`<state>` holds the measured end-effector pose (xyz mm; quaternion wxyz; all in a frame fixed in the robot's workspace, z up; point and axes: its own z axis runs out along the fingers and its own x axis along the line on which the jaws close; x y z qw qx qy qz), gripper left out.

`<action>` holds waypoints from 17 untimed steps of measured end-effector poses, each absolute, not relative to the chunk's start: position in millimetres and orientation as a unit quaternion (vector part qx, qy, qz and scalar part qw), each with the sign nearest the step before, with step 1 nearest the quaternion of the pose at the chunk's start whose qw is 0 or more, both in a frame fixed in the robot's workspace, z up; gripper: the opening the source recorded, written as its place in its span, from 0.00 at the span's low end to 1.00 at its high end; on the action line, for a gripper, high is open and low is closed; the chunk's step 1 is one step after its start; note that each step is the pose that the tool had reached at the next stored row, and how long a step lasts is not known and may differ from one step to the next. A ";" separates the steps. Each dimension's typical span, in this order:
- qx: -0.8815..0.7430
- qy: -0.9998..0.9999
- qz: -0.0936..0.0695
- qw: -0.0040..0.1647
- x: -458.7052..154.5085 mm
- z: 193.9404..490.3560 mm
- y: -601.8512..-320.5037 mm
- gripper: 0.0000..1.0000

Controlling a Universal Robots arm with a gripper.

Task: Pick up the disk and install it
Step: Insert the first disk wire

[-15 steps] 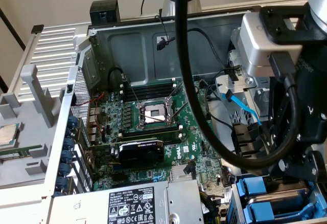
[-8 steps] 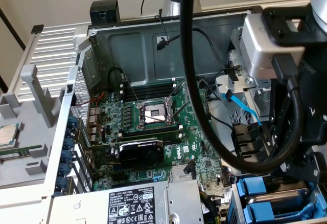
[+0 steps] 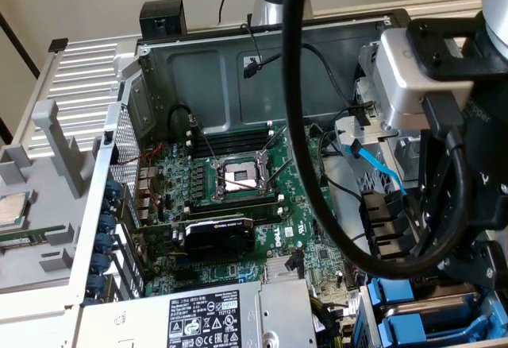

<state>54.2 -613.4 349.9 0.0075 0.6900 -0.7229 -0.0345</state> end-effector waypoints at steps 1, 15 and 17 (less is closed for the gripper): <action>0.690 -0.723 -0.035 0.007 54.4 349.6 -613.5 0.16; 0.692 -0.721 -0.035 0.007 55.2 347.3 -612.3 0.16; 0.692 -0.721 -0.035 0.007 55.1 347.2 -612.3 0.16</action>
